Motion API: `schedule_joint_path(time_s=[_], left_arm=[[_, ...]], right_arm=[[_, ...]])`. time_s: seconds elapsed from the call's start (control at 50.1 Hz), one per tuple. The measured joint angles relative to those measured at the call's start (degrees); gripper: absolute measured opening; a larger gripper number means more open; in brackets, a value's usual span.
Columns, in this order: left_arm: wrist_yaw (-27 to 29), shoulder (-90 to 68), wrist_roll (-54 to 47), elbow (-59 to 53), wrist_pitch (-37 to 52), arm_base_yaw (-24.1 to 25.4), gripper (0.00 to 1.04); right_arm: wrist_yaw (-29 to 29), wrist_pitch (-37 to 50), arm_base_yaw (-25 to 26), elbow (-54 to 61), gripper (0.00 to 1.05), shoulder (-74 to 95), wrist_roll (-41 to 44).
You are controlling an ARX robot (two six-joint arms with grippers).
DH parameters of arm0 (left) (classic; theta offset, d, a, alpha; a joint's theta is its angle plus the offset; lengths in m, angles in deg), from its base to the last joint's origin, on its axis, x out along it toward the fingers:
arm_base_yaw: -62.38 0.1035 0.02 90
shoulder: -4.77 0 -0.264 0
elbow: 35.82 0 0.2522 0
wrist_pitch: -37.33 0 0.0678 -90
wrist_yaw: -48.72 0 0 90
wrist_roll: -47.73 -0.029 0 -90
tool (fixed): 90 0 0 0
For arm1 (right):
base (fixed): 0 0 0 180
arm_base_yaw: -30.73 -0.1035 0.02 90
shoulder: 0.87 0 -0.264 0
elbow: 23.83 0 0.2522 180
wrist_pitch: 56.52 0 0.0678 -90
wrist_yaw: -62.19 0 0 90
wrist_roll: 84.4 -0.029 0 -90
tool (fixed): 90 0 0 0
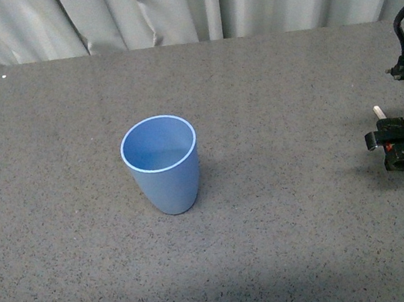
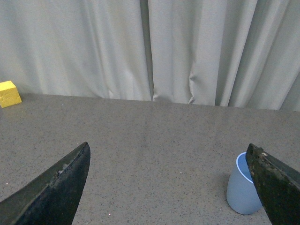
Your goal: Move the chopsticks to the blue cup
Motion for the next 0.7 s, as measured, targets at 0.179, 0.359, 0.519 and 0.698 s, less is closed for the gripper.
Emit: schedule_joint_path(time_s=[0.179,0.359,0.519,0.698], left_arm=[[0.0,0.0,0.0,0.0,0.0,0.0,0.98],[0.0,0.0,0.0,0.0,0.0,0.0,0.98],[0.0,0.0,0.0,0.0,0.0,0.0,0.98],[0.0,0.0,0.0,0.0,0.0,0.0,0.98]], right_arm=[[-0.4,-1.8,-0.1,-0.8,0.25,0.8,-0.5],[1.5,-0.7,-0.3,-0.1,0.01,-0.9,-1.4],[3.9,10.6,-3.0,4.2,0.01,-11.0,-2.0],[7.3,26.3,-8.0,7.7,0.01,-19.4,-1.5]])
